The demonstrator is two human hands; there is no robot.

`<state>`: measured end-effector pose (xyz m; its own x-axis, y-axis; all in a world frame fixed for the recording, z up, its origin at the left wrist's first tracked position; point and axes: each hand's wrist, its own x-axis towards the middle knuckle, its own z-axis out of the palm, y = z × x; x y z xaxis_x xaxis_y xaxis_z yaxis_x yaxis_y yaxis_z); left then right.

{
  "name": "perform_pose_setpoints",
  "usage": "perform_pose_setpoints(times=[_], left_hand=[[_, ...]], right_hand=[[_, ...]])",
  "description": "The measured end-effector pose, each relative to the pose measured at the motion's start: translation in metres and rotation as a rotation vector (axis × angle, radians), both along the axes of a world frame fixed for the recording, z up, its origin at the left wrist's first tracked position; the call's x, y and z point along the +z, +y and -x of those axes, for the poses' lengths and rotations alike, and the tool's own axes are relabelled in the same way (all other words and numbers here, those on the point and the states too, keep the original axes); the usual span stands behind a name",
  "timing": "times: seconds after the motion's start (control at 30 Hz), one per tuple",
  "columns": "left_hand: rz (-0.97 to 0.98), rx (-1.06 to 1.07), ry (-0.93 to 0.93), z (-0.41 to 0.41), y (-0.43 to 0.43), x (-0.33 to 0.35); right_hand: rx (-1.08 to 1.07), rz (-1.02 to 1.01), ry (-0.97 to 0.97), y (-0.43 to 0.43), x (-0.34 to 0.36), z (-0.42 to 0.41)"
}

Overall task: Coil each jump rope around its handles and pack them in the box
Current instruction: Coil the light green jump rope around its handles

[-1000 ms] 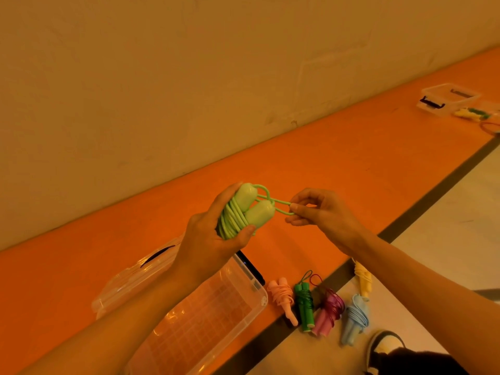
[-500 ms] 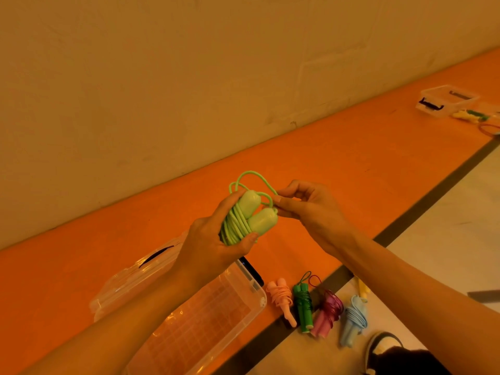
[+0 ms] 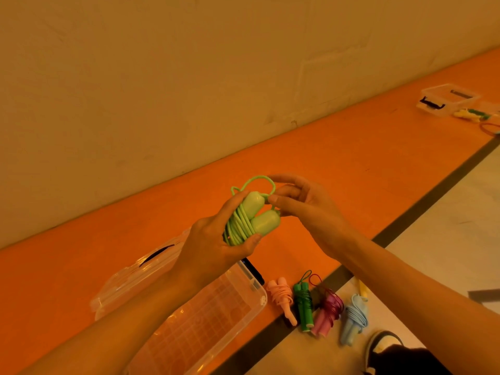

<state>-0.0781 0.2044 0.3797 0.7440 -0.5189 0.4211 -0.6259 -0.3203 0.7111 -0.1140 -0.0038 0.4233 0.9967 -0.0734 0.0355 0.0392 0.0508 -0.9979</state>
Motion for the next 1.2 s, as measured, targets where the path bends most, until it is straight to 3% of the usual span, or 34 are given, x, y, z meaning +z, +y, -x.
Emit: perform_pose_setpoints(times=[0.37, 0.6, 0.83, 1.2], left_hand=[[-0.051, 0.008, 0.0, -0.001, -0.001, -0.005], [-0.046, 0.002, -0.014, 0.0, -0.001, -0.003], [-0.032, 0.003, 0.006, 0.001, -0.002, 0.001], [-0.066, -0.02, -0.011, 0.001, 0.001, -0.002]], right_hand=[[-0.084, 0.363, -0.153, 0.0, -0.007, 0.002], [-0.034, 0.417, -0.194, -0.008, -0.006, 0.0], [-0.047, 0.133, -0.134, -0.003, -0.011, 0.0], [0.004, 0.446, -0.211, -0.01, -0.013, -0.001]])
